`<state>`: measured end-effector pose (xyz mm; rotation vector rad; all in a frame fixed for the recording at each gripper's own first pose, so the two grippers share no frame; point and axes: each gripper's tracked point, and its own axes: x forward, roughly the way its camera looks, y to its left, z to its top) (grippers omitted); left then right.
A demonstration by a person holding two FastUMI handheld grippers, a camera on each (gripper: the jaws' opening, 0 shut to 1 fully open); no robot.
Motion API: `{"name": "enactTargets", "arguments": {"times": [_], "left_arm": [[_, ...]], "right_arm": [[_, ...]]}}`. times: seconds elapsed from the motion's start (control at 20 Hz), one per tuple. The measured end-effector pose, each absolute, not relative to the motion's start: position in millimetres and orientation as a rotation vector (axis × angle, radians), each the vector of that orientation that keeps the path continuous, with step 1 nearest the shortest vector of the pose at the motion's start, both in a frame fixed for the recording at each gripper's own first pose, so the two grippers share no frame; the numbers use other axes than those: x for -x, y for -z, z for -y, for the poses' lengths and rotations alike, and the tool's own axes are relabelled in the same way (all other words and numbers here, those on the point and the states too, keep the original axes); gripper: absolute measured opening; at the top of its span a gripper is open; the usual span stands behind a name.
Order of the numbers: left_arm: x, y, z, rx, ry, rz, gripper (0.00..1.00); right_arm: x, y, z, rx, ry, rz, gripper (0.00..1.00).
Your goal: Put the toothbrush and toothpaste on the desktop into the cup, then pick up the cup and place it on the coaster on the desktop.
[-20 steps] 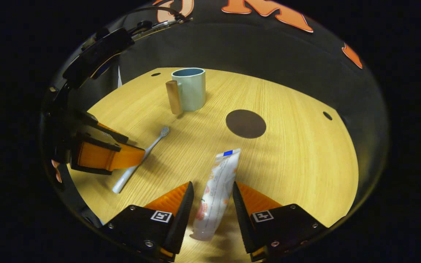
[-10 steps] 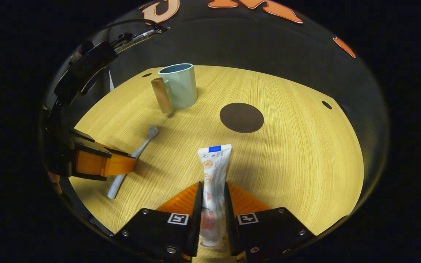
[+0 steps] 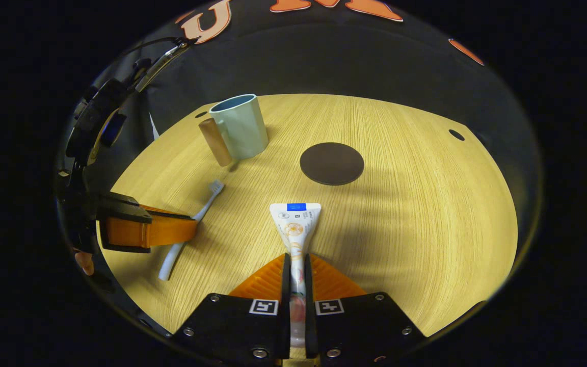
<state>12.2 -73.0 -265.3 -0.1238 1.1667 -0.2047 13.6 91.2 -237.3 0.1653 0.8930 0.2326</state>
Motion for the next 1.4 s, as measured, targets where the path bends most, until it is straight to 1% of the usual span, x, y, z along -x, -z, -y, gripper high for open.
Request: {"name": "enactTargets", "arguments": {"times": [0.3, 0.6, 0.85, 1.05, 1.1, 1.15, 1.2, 1.4], "left_arm": [[-16, 268, 61, 0.139, 0.225, -1.081, 0.08], [-22, 261, 45, 0.125, 0.209, -0.894, 0.08], [-23, 243, 43, 0.125, 0.224, -0.760, 0.08], [-32, 229, 38, 0.133, 0.225, -0.671, 0.08], [-37, 226, 33, 0.129, 0.216, -0.641, 0.08], [-41, 220, 27, 0.124, 0.210, -0.608, 0.08], [-45, 212, 20, 0.125, 0.201, -0.560, 0.08], [-53, 185, -6, 0.102, 0.164, -0.416, 0.08]], "right_arm": [[-14, 217, -85, -0.140, -0.225, -0.818, 0.12], [-29, 183, -76, -0.172, -0.198, -0.706, 0.12], [-37, 156, -68, -0.199, -0.189, -0.638, 0.12], [-45, 139, -64, -0.164, -0.181, -0.566, 0.12], [-48, 132, -62, -0.168, -0.174, -0.544, 0.12], [-53, 123, -61, -0.178, -0.172, -0.517, 0.07], [-55, 115, -60, -0.187, -0.170, -0.501, 0.12], [-65, 101, -54, -0.211, -0.151, -0.443, 0.12]]}}
